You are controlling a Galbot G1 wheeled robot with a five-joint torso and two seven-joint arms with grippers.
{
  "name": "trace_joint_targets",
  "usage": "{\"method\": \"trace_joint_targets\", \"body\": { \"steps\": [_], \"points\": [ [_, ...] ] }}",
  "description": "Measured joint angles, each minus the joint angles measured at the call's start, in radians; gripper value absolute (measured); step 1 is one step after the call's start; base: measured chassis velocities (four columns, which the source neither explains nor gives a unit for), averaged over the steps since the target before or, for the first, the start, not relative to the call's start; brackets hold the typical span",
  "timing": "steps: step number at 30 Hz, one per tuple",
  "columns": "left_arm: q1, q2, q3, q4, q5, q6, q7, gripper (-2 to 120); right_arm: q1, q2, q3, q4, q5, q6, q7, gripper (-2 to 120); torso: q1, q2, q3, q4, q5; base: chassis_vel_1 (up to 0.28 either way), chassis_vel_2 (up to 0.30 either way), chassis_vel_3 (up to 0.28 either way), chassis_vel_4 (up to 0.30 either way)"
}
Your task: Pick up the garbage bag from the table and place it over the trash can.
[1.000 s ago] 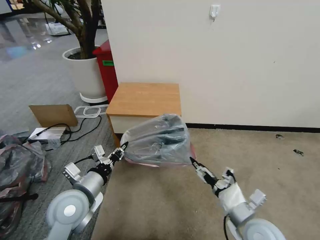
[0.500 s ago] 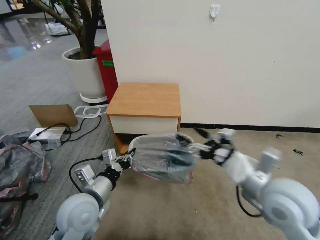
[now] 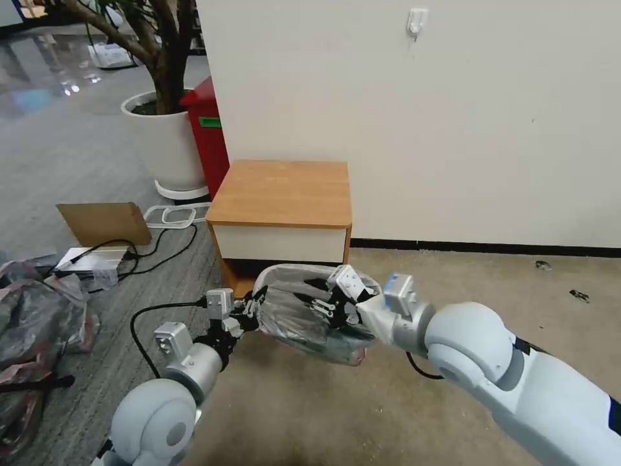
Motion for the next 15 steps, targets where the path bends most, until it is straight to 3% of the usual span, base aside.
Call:
{"method": "trace_joint_targets", "body": {
  "steps": [2,5,15],
  "points": [
    [-0.002,0.001,0.004,-0.011,0.014,-0.004,0.004,8,0.021,-0.030,-0.050,-0.005,-0.011,-0.001,0.014,5,0.000,0.000,0.000,-0.0001,0.0000,0.000,0.000,0.000,0.000],
    [-0.004,0.001,0.012,-0.017,0.021,-0.007,0.006,8,0.026,-0.034,-0.071,-0.012,-0.013,-0.001,0.028,0,0.000,0.000,0.000,-0.0001,0.0000,0.000,0.000,0.000,0.000],
    [-0.003,0.003,0.035,-0.047,0.077,-0.009,0.027,8,0.037,-0.015,-0.110,-0.055,-0.116,0.001,0.048,0,0.000,0.000,0.000,0.0000,0.0000,0.000,0.000,0.000,0.000]
  ]
}}
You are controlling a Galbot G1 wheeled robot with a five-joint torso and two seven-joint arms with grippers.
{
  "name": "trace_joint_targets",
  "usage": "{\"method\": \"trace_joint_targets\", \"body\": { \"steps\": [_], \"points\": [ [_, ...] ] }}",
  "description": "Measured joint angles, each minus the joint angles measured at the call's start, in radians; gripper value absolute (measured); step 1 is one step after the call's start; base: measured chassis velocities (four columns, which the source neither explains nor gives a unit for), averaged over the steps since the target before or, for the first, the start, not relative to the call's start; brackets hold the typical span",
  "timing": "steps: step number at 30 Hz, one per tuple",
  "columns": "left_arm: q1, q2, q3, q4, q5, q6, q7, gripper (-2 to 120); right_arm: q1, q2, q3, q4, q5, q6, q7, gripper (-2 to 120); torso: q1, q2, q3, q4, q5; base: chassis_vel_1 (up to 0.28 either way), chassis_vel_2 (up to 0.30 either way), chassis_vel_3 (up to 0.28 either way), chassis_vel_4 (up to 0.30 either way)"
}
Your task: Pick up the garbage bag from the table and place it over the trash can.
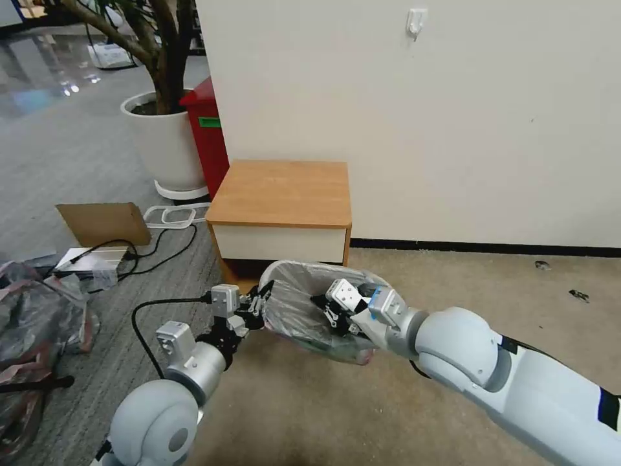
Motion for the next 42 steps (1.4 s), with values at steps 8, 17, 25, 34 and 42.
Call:
{"method": "trace_joint_targets", "body": {
  "steps": [8,17,25,34,42],
  "points": [
    [-0.011,0.008,0.010,-0.011,0.035,0.001,0.016,8,0.028,0.030,-0.055,-0.038,-0.022,0.002,0.015,0,0.000,0.000,0.000,0.0001,0.0000,0.000,0.000,0.000,0.000],
    [-0.017,0.020,0.011,-0.019,0.088,0.001,0.051,8,0.104,0.066,-0.129,-0.123,-0.028,0.002,0.041,0,0.000,0.000,0.000,0.0001,-0.0001,0.000,0.000,0.000,0.000],
    [-0.041,0.027,0.023,-0.023,0.115,0.004,0.061,8,0.143,0.106,-0.174,-0.214,-0.039,0.003,0.074,0,0.000,0.000,0.000,0.0001,0.0000,0.000,0.000,0.000,0.000],
    [-0.045,0.025,0.050,-0.025,0.160,0.011,0.083,8,0.174,0.131,-0.207,-0.268,-0.049,0.003,0.093,0,0.000,0.000,0.000,0.0001,0.0000,0.000,0.000,0.000,0.000],
    [-0.047,0.016,0.059,-0.032,0.162,0.023,0.083,8,0.199,0.143,-0.242,-0.303,-0.081,0.003,0.100,0,0.000,0.000,0.000,0.0001,0.0000,0.000,0.000,0.000,0.000]
  ]
}}
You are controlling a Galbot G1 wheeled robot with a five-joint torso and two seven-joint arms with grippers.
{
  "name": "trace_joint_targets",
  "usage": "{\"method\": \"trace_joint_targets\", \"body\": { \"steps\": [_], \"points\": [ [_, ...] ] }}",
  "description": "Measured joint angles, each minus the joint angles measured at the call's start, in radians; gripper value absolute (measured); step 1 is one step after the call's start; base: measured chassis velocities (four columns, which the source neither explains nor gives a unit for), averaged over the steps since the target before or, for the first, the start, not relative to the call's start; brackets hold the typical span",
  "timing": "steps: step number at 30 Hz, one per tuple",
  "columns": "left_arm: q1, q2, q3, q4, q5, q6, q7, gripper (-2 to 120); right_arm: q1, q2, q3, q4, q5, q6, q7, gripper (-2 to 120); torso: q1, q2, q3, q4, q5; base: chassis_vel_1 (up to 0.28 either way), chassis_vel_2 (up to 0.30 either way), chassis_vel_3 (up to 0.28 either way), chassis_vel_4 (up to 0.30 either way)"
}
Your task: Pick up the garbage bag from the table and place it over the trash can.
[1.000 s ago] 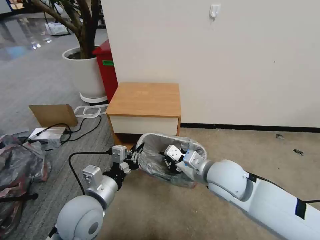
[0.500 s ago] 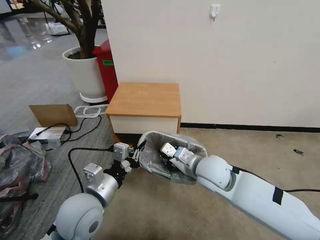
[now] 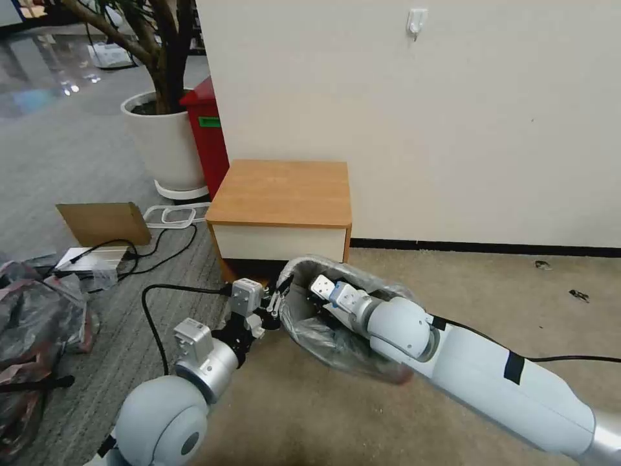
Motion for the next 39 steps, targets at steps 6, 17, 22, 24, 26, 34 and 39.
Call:
{"method": "trace_joint_targets", "body": {
  "steps": [6,17,22,24,26,34,39],
  "points": [
    [0.003,-0.010,-0.001,-0.003,-0.003,0.003,-0.001,8,0.001,0.000,-0.012,-0.016,-0.013,0.000,0.000,0,0.000,0.000,0.000,-0.0001,0.0000,0.000,0.000,0.000,0.000],
    [0.004,-0.023,-0.003,-0.003,-0.012,0.004,-0.003,8,0.020,-0.001,-0.035,-0.037,-0.017,0.000,-0.003,0,0.000,0.000,0.000,0.0000,0.0001,0.000,0.000,0.000,0.000],
    [0.001,-0.027,-0.006,0.014,-0.026,0.005,-0.016,8,0.026,-0.015,-0.033,-0.007,0.033,-0.001,-0.003,0,0.000,0.000,0.000,-0.0001,0.0001,0.000,0.000,0.000,0.000],
    [-0.006,-0.033,-0.010,0.033,-0.058,0.015,-0.045,8,0.038,-0.037,-0.030,0.026,0.086,-0.001,-0.003,0,0.000,0.000,0.000,0.0000,0.0000,0.000,0.000,0.000,0.000],
    [-0.009,-0.036,-0.012,0.041,-0.074,0.019,-0.056,8,0.040,-0.046,-0.029,0.037,0.105,0.000,-0.003,0,0.000,0.000,0.000,0.0000,-0.0001,0.000,0.000,0.000,0.000],
    [-0.068,-0.065,-0.005,0.118,-0.237,0.046,-0.173,8,-0.002,-0.092,0.058,0.115,0.254,0.001,-0.003,0,0.000,0.000,0.000,-0.0001,0.0003,0.000,0.000,0.000,0.000],
    [-0.088,-0.099,0.013,0.170,-0.344,0.051,-0.256,8,-0.087,-0.117,0.190,0.195,0.361,0.006,-0.002,0,0.000,0.000,0.000,0.0000,0.0001,0.000,0.000,0.000,0.000]
  ]
}}
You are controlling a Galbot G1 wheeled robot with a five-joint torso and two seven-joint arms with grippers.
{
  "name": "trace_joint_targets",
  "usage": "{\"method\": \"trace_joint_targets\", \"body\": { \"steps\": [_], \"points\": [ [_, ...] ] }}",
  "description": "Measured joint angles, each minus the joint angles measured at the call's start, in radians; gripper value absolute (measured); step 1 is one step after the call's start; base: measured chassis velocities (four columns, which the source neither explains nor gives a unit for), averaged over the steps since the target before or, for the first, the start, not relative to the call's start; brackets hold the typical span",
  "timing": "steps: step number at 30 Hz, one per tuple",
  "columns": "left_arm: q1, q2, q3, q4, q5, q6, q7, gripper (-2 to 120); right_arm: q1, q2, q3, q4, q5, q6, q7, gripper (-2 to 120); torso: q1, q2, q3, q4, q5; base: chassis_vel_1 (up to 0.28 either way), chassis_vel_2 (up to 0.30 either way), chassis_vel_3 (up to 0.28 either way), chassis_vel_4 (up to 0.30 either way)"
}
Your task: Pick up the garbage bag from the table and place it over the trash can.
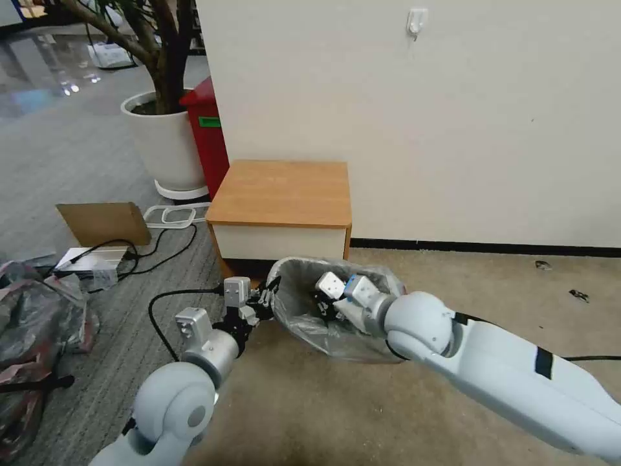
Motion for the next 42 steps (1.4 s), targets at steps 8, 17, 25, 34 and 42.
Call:
{"method": "trace_joint_targets", "body": {
  "steps": [8,17,25,34,42],
  "points": [
    [0.007,-0.052,0.035,0.067,-0.032,0.001,-0.053,8,-0.298,-0.018,0.251,0.131,0.050,0.200,0.042,0,0.000,0.000,0.000,-0.0002,0.0001,0.000,0.000,0.000,0.000],
    [0.083,-0.090,0.061,0.077,0.007,-0.001,-0.070,8,-0.649,0.113,0.541,0.165,-0.159,0.373,0.082,7,0.000,0.000,0.000,-0.0001,0.0000,0.000,0.000,0.000,0.000],
    [0.157,-0.121,0.067,0.081,0.113,-0.010,-0.059,8,-0.850,0.244,0.700,0.157,-0.339,0.475,0.085,35,0.000,0.000,0.000,-0.0002,-0.0002,0.000,0.000,0.000,0.000],
    [0.208,-0.135,0.063,0.071,0.141,0.002,-0.057,15,-0.911,0.308,0.762,0.134,-0.400,0.527,0.097,68,0.000,0.000,0.000,0.0000,-0.0001,0.000,0.000,0.000,0.000],
    [0.227,-0.132,0.038,0.047,0.148,0.003,-0.033,45,-0.917,0.325,0.771,0.137,-0.397,0.534,0.099,97,0.000,0.000,0.000,0.0000,-0.0001,0.000,0.000,0.000,0.000]
  ]
}}
